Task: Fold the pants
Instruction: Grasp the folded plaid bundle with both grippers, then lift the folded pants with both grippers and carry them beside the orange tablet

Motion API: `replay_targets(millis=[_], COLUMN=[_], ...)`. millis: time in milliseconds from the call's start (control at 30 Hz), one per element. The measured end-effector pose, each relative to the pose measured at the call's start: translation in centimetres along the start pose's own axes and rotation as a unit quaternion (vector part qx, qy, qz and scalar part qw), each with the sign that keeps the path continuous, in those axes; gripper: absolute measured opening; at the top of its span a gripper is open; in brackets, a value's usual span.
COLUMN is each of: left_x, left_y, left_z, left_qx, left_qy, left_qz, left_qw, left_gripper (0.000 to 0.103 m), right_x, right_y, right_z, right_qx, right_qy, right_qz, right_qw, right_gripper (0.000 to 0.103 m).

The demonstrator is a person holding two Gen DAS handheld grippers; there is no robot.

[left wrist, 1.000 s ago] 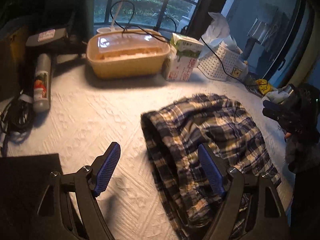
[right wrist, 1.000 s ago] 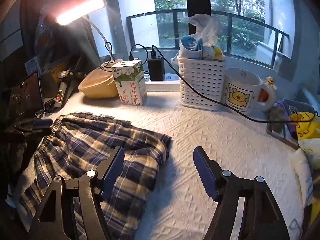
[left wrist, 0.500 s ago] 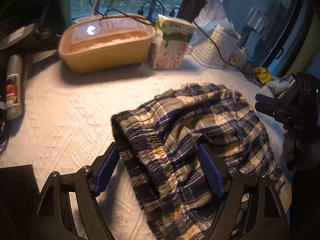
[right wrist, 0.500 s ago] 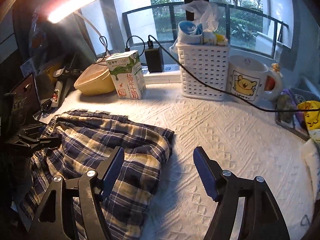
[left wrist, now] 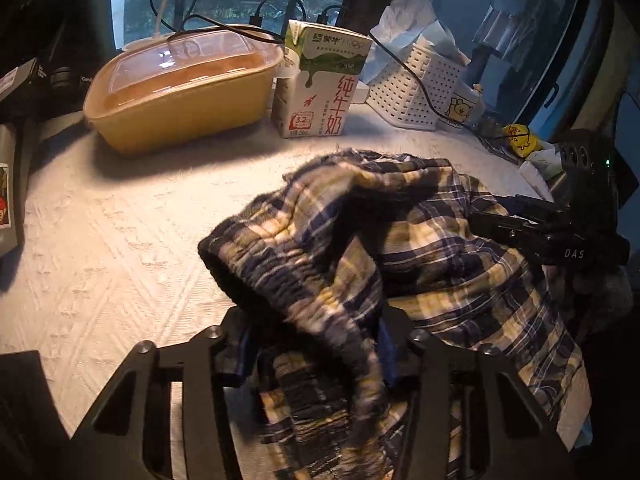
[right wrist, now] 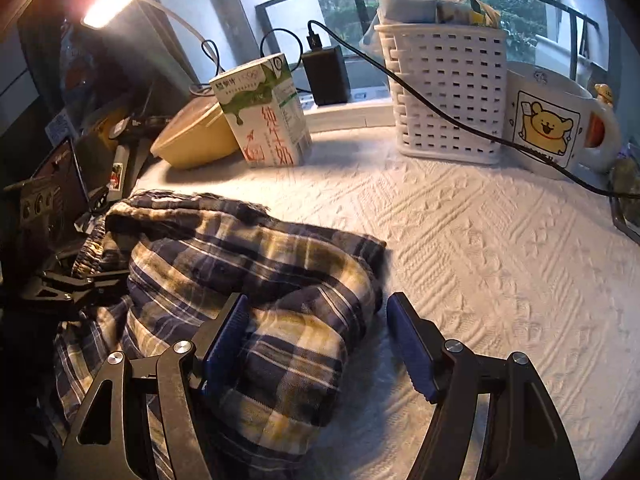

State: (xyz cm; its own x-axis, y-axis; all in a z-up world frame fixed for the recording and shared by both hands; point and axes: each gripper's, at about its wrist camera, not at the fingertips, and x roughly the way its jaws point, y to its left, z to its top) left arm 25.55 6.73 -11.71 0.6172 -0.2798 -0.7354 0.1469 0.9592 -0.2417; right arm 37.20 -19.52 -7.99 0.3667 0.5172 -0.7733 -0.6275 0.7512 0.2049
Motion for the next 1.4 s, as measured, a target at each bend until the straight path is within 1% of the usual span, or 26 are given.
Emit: replay_targets(millis=[33,67,133,167,200,267,333,367,467,533,600,633,700,767,933,1033,1133,1300,1400], left_x=[0.0,0.1,-0.1,-0.2,-0.4,-0.9,-1.6,-2.0,-3.7,-4.9,-6.2,-6.9,-9.0,-11.5,-17.8,-21.8,-25.3,-30.6,-32.9], left_y=[-0.4,-0.5,-0.5,-0.4,-0.3,-0.4,-0.7,-0.9,-1.7,-1.9,-2.0,-2.0,-2.1,-2.3,-3.0,-3.1,-2.8,-1.7,-0.6], left_z=[0.0,0.0,0.0,0.0,0.0,0.0,-0.1,-0.1,-0.2,-0.3,-0.3,-0.2,-0.3,-0.6,-1.7,-2.4,-3.2,-5.0,-5.6], left_qx=[0.009,0.01,0.0,-0.003,-0.008,-0.01,-0.004,-0.002,0.011,0.012,0.008,0.003,-0.002,-0.002,0.008,0.011,0.01,0.011,0.009], left_qy=[-0.001,0.0,-0.004,-0.008,-0.012,-0.022,-0.033,-0.04,-0.064,-0.08,-0.089,-0.091,-0.11,-0.137,-0.202,-0.243,-0.277,-0.317,-0.331], left_qz=[0.001,-0.007,-0.012,-0.015,-0.017,-0.019,-0.016,-0.018,-0.019,-0.023,-0.022,-0.015,-0.013,-0.012,-0.003,0.006,0.013,0.038,0.055], left_qw=[1.0,0.9999,0.9999,0.9999,0.9997,0.9995,0.9993,0.9991,0.9977,0.9965,0.9958,0.9958,0.9939,0.9905,0.9794,0.9699,0.9607,0.9475,0.9421], left_gripper=[0.033,0.027,0.024,0.022,0.021,0.019,0.018,0.018,0.017,0.017,0.017,0.017,0.017,0.017,0.017,0.017,0.017,0.017,0.017], right_x=[0.1,0.2,0.5,0.5,0.5,0.5,0.1,-0.1,-1.3,-2.7,-4.5,-5.8,-7.8,-10.0,-15.1,-18.2,-20.4,-23.4,-24.0], right_y=[0.1,0.3,0.7,1.0,1.2,1.6,1.9,2.0,3.0,4.4,6.0,7.1,8.6,10.3,14.9,18.3,21.3,26.5,28.7], right_z=[0.1,0.2,0.4,0.5,0.4,0.5,0.4,0.4,0.3,0.5,0.7,0.9,1.2,1.5,1.5,1.5,1.5,1.1,1.2], right_qx=[-0.001,-0.003,-0.011,-0.016,-0.019,-0.025,-0.031,-0.033,-0.046,-0.063,-0.085,-0.096,-0.109,-0.122,-0.158,-0.179,-0.198,-0.221,-0.231], right_qy=[0.001,0.001,0.004,0.003,0.003,-0.001,-0.011,-0.016,-0.04,-0.061,-0.084,-0.1,-0.125,-0.149,-0.208,-0.247,-0.276,-0.319,-0.331], right_qz=[0.005,0.008,0.009,0.007,0.014,0.02,0.019,0.017,-0.001,-0.015,-0.032,-0.039,-0.044,-0.047,-0.061,-0.064,-0.061,-0.041,-0.027], right_qw=[1.0,1.0,1.0,1.0,1.0,0.999,0.999,0.999,0.998,0.996,0.992,0.99,0.985,0.98,0.963,0.95,0.938,0.921,0.915], right_gripper=[0.073,0.073,0.073,0.059,0.05,0.027,0.018,0.016,0.014,0.014,0.014,0.014,0.014,0.014,0.014,0.014,0.014,0.014,0.014])
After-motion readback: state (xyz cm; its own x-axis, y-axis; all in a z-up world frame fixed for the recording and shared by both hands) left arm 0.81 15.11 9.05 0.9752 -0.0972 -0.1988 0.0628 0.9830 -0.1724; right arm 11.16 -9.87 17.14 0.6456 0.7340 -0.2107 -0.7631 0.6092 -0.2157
